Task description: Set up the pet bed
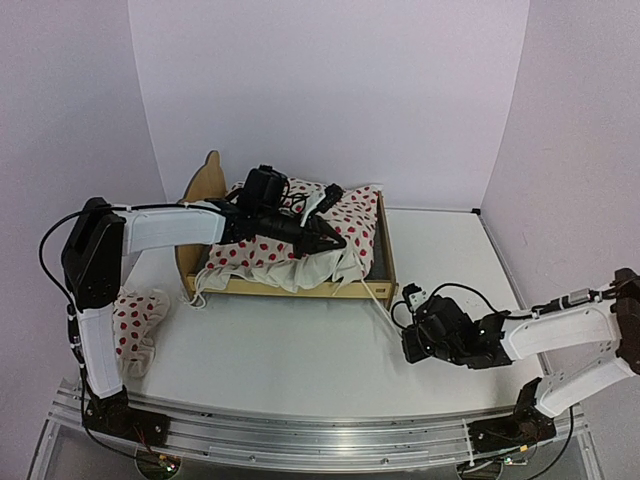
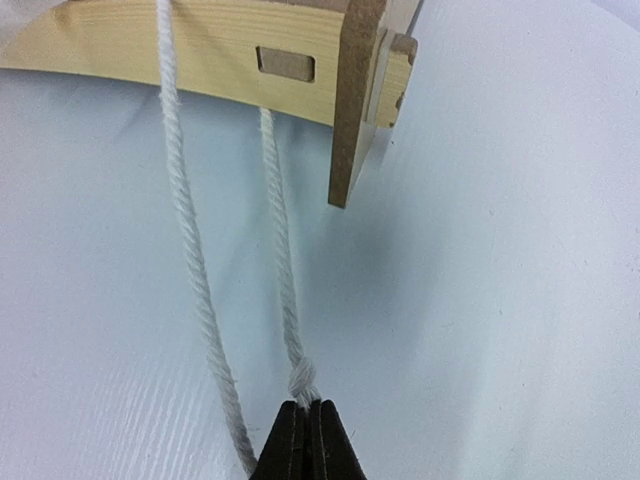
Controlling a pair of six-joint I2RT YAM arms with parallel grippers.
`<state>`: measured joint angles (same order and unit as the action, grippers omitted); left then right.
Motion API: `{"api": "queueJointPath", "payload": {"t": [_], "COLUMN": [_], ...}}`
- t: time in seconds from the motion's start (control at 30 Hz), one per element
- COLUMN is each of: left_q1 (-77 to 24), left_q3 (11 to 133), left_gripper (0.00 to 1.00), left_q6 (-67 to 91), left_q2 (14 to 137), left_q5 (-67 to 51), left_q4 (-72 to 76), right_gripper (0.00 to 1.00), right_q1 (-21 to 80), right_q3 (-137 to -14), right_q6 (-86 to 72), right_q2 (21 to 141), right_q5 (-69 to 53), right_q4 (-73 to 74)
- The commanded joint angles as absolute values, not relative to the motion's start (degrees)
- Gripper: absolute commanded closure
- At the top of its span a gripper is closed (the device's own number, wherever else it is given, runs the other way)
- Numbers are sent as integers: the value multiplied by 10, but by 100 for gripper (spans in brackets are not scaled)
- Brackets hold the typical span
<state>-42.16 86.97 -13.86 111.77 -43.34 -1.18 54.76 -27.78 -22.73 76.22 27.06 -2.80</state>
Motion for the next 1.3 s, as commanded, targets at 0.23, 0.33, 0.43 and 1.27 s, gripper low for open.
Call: {"api": "queueJointPath", "payload": {"t": [0.23,0.33,0.43,1.27], "left_q1": [-422,-422,-428,-510], "left_q3": [893,922,956,925], "left_gripper": [64,50,36,39], "left_q6": [-321,-377,-403,-447], "left_q2": [1128,1126,1129,1197], "left_q5": [-456,-474,-493,-485], "left_q4": [-162,-225,-246,13], "right_gripper": [100,100,100,100], "right_q1": [546,546,546,503], "right_q3": [-347,-373,-399,-555], "right_q6": [-288,-274,-254,-254], "right_q2": [622,618,622,686], "right_q5": [282,278,263,77], "right_q4": [252,266,274,239]}}
